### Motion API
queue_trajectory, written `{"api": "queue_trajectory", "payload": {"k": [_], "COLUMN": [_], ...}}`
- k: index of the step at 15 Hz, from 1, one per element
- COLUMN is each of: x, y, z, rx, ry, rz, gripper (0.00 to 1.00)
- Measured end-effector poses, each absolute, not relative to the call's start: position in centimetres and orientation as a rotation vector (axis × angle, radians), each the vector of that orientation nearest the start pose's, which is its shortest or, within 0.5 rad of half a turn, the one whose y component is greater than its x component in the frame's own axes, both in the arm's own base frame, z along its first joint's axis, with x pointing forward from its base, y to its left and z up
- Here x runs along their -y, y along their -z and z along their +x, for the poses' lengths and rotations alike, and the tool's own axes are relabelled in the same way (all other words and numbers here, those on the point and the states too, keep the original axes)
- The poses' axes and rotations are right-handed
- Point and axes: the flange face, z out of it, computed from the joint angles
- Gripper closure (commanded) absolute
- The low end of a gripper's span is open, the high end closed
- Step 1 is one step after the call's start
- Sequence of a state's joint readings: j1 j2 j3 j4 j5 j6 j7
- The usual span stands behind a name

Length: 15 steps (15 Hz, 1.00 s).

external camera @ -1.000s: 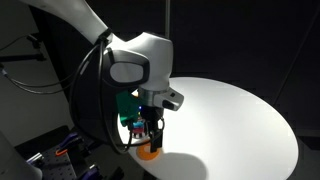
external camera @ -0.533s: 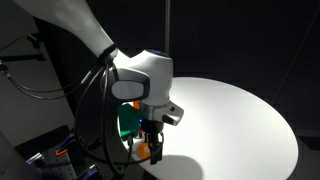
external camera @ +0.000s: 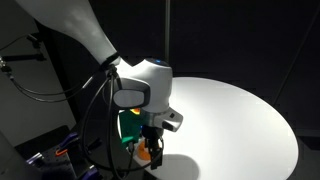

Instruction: Put the orange ring on the orange stand

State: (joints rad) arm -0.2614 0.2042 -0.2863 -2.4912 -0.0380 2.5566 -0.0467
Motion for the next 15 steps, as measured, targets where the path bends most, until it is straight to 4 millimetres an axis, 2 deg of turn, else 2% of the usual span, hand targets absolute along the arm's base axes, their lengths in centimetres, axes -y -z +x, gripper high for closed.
{"api": "queue_trajectory", "payload": {"k": [8, 10, 11, 13, 15], "x": [23.7, 23.5, 23.5, 23.4, 23.3], "y": [-18.9, -18.6, -18.6, -18.5, -18.3], "z": [39.4, 39.5, 39.5, 39.6, 39.7], "rx": [-0.707, -0.701, -0.698, -0.695, -0.691], "ry": [-0.205, -0.204, -0.202, -0.199, -0.198], "rz": [-3.100, -3.102, -3.103, -3.105, -3.106], "gripper": [0.00, 0.13, 0.32, 0.39, 0.56]}}
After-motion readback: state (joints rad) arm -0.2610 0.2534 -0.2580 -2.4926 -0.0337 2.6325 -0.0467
